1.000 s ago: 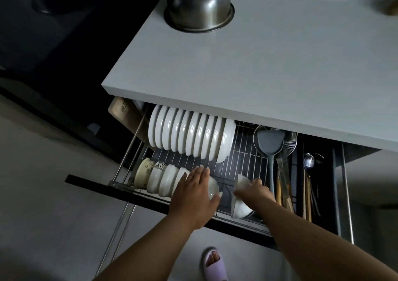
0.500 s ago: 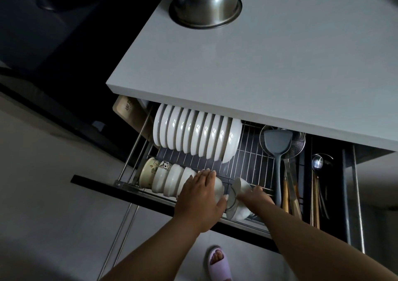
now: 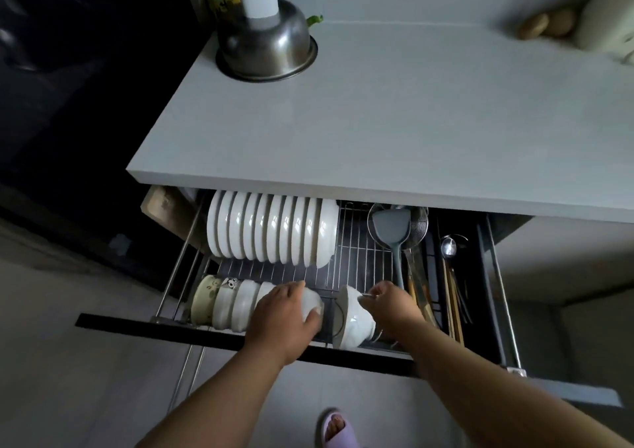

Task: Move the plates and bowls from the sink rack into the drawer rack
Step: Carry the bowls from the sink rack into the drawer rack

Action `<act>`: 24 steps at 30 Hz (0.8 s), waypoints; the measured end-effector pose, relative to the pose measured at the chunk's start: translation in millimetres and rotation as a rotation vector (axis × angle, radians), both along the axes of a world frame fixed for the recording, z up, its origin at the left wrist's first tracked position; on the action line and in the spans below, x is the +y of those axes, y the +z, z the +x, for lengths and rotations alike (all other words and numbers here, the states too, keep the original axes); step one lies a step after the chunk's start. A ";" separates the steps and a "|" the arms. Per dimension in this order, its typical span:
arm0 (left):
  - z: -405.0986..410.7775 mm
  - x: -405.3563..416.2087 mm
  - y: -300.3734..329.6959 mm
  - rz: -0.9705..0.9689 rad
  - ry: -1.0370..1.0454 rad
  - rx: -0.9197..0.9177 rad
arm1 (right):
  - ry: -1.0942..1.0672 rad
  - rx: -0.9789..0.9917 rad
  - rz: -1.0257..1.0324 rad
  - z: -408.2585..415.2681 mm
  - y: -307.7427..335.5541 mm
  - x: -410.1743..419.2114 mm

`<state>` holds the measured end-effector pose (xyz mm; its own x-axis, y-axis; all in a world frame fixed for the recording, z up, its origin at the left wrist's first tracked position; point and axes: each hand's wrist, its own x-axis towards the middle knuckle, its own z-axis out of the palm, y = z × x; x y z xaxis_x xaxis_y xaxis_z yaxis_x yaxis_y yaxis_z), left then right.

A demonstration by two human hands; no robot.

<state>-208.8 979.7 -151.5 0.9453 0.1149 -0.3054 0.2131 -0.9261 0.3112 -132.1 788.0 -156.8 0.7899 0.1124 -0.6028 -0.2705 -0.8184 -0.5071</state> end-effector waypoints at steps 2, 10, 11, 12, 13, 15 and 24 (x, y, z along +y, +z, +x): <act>2.6 -2.6 2.5 0.006 0.002 0.046 | -0.015 -0.069 0.030 -3.6 19.6 -18.8; 28.0 -81.5 27.9 -0.119 -0.036 0.001 | -0.266 -0.251 0.072 -20.4 68.9 -121.1; 31.5 -96.9 31.1 -0.129 -0.064 -0.001 | -0.297 -0.261 0.067 -23.1 72.2 -134.8; 35.0 -112.1 33.9 -0.144 -0.089 -0.001 | -0.325 -0.273 0.063 -25.7 74.6 -148.6; 37.8 -126.8 36.5 -0.164 -0.114 0.004 | -0.352 -0.286 0.062 -28.4 77.0 -162.1; 42.3 -154.6 42.2 -0.199 -0.164 0.013 | -0.393 -0.303 0.052 -33.3 80.1 -189.0; 53.5 -295.2 67.8 -0.183 -0.393 -0.060 | -0.598 -0.352 0.025 -73.3 107.1 -326.6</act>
